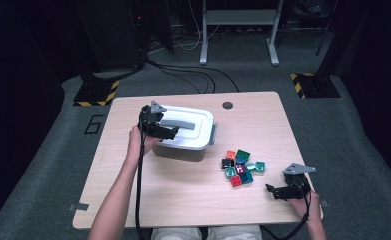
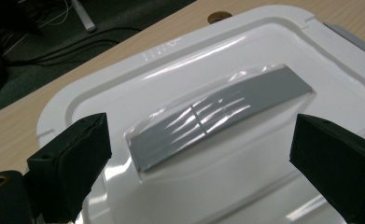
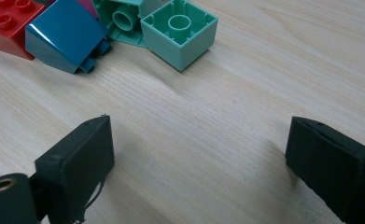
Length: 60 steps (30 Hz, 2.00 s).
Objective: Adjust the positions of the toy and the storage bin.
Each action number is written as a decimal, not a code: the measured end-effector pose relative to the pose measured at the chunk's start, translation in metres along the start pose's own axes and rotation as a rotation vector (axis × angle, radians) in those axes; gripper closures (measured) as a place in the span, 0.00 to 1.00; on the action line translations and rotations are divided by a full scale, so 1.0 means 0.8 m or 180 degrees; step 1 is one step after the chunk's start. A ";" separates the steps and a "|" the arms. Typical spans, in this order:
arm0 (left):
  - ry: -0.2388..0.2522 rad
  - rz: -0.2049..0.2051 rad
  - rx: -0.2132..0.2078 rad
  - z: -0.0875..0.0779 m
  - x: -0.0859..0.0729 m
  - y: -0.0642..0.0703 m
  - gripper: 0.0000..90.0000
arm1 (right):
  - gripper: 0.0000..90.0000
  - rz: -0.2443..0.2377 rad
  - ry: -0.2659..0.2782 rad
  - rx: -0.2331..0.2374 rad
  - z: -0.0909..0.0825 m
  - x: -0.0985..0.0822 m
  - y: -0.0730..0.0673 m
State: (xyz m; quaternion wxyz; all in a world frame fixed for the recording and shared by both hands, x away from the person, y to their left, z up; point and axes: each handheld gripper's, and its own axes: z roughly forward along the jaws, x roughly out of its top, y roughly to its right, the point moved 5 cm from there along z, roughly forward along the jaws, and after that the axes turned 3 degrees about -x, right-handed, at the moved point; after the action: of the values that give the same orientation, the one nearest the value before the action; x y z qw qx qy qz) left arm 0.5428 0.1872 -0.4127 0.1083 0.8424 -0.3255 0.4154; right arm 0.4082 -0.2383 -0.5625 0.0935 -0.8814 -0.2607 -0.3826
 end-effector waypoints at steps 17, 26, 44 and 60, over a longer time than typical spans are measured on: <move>-0.0084 0.0156 -0.0479 0.030 0.002 -0.007 0.34 | 0.09 0.0004 0.0015 0.0013 0.000 0.000 0.000; -0.0097 0.0195 -0.0523 0.027 0.001 -0.007 0.44 | 0.09 -0.0012 0.0020 -0.0003 0.000 0.000 0.000; -0.0243 0.0242 -0.0417 0.018 0.003 0.013 0.58 | 0.10 -0.0007 0.0022 -0.0009 0.000 0.000 0.000; -0.0356 0.0316 -0.0318 0.017 0.010 0.045 0.70 | 0.11 0.0001 0.0022 -0.0025 -0.001 0.000 0.001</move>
State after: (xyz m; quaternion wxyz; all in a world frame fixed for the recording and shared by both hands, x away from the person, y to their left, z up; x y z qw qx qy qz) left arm 0.5323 0.1500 -0.4181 0.1112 0.8407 -0.3927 0.3558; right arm 0.4082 -0.2391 -0.5621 0.0910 -0.8805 -0.2587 -0.3867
